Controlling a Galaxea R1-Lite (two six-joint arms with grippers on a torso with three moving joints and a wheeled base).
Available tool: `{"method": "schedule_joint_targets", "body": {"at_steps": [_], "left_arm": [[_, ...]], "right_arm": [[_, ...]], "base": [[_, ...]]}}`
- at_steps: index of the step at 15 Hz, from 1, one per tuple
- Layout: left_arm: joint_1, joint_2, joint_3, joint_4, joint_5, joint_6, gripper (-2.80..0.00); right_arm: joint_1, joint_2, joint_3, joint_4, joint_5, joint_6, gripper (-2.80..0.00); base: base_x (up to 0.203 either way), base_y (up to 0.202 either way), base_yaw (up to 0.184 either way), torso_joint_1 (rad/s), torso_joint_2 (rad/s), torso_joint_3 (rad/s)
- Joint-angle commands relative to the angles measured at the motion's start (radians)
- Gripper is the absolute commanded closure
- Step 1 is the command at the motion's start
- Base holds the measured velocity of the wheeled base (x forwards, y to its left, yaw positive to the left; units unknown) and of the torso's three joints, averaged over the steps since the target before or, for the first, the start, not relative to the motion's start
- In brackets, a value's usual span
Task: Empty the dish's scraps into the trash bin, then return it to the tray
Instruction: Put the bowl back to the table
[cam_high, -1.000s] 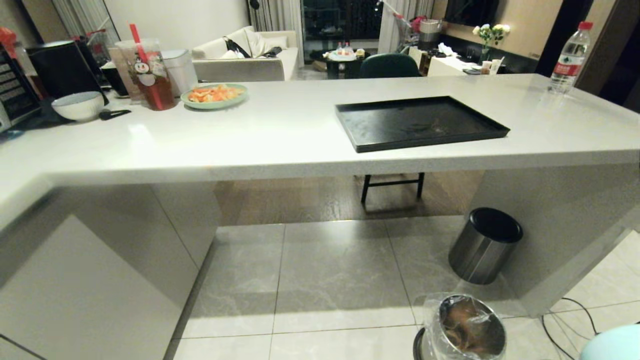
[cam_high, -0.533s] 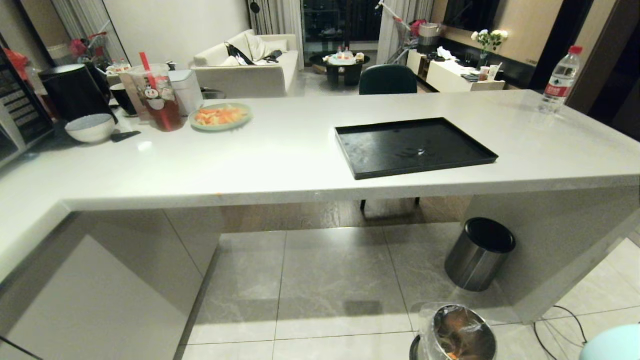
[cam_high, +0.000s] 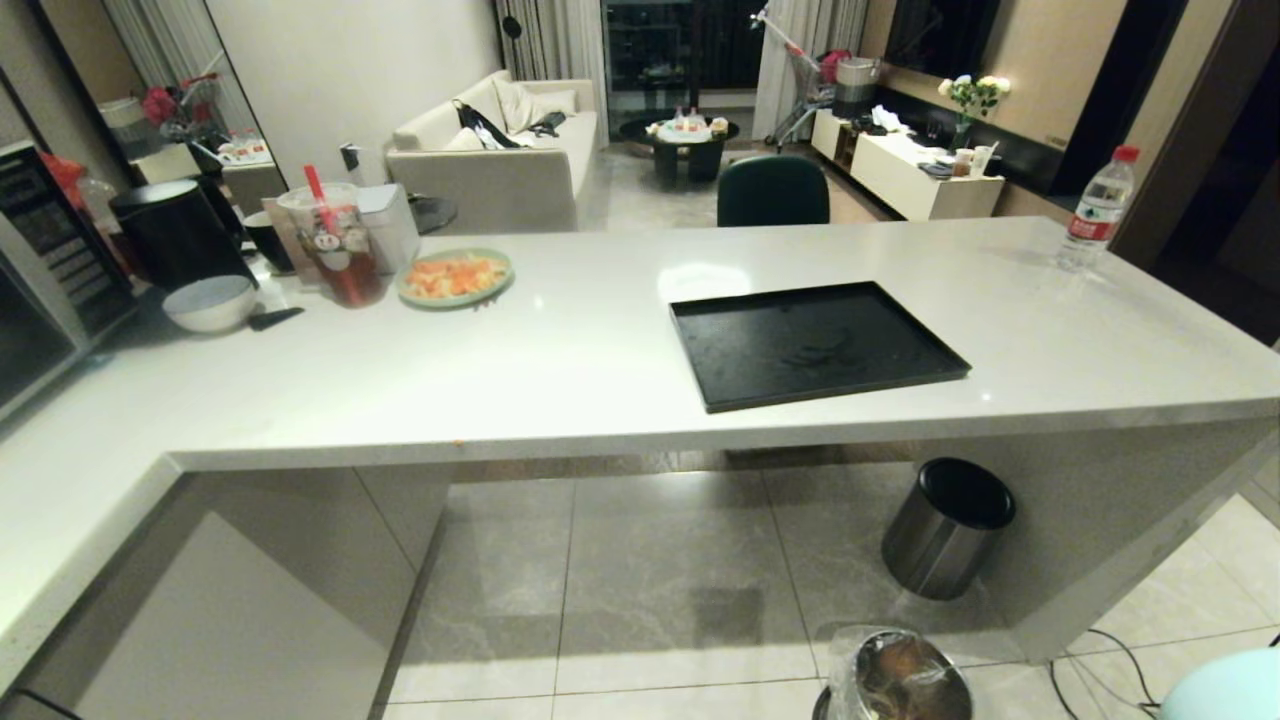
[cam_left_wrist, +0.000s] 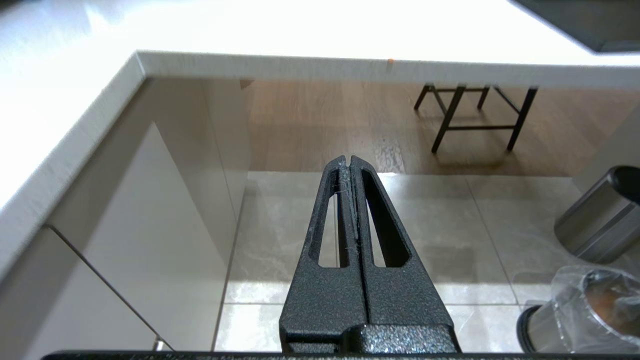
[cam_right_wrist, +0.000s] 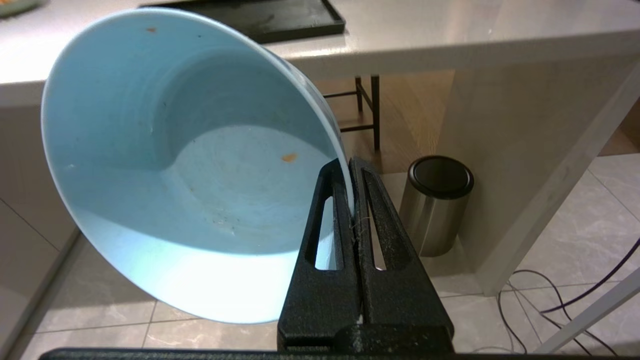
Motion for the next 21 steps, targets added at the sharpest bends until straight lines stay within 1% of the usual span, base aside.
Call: {"method": "schedule_joint_targets", "body": {"at_steps": [1,4,8,21], "left_arm": [[0.000,0.001,0.000,-0.001,0.000,0.000,0.00],[0.000,0.001,0.000,-0.001,0.000,0.000,0.00],[0.000,0.001,0.000,-0.001,0.000,0.000,0.00],[0.000,0.001,0.000,-0.001,0.000,0.000,0.00]], "right_arm": [[0.000,0.001,0.000,0.000,0.000,0.001,0.00],[0.000,0.001,0.000,0.000,0.000,0.001,0.00],[0.000,0.001,0.000,0.000,-0.001,0.002,0.00],[0.000,0.001,0.000,0.000,-0.002,0.002,0.00]], "base": [[0.000,0.000,0.000,0.227,-0.59,-0.369],[0.000,0.000,0.000,0.224,-0.56,-0.352],[0.000,0.000,0.000,0.161,-0.39,-0.234],[0.000,0.000,0.000,0.005,-0.01,-0.007]]}}
